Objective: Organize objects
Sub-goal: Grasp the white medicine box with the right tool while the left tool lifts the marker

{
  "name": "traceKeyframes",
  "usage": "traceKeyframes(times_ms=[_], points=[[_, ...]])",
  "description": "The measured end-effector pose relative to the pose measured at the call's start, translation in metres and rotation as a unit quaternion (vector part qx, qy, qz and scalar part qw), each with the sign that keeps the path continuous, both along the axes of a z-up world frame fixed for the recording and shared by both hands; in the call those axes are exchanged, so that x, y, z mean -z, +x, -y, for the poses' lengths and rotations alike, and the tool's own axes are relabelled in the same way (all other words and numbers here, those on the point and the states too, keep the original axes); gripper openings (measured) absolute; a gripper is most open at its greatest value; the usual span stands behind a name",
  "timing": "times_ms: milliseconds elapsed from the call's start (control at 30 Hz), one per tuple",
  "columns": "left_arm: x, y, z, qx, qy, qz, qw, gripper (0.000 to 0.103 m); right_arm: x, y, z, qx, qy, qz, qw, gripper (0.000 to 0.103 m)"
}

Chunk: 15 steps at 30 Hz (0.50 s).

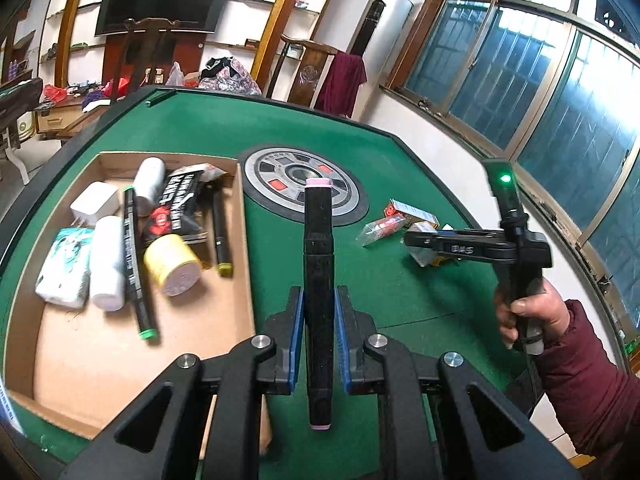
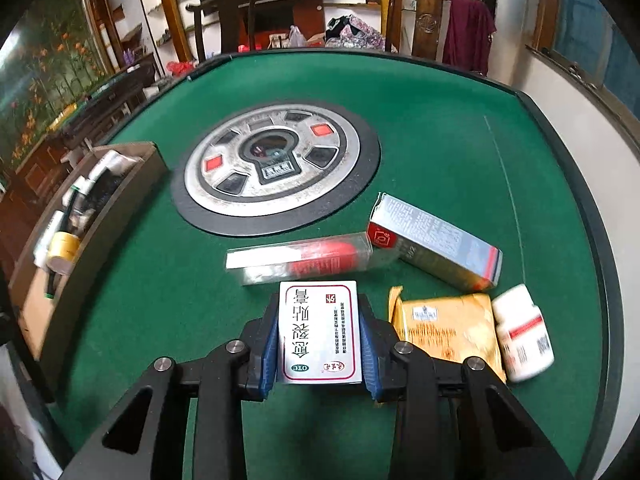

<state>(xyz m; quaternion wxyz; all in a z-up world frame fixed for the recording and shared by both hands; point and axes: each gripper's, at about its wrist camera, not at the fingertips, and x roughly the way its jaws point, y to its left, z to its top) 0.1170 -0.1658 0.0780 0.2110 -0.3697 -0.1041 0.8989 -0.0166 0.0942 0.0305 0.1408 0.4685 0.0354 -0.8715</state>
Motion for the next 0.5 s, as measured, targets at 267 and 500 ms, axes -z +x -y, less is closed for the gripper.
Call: traceKeyframes(times_ms=[267, 500], points=[[-0.009, 0.027, 0.052, -0.043, 0.012, -0.008, 0.999, 0.015, -0.038, 0.032, 0.036, -0.043, -0.056, -0.017, 0.997, 0.037], [-0.009, 0.033, 0.091, -0.088, -0.024, 0.005, 0.9959, 0.015, -0.042, 0.051, 0.115, -0.122, -0.114, 0.012, 0.986, 0.038]])
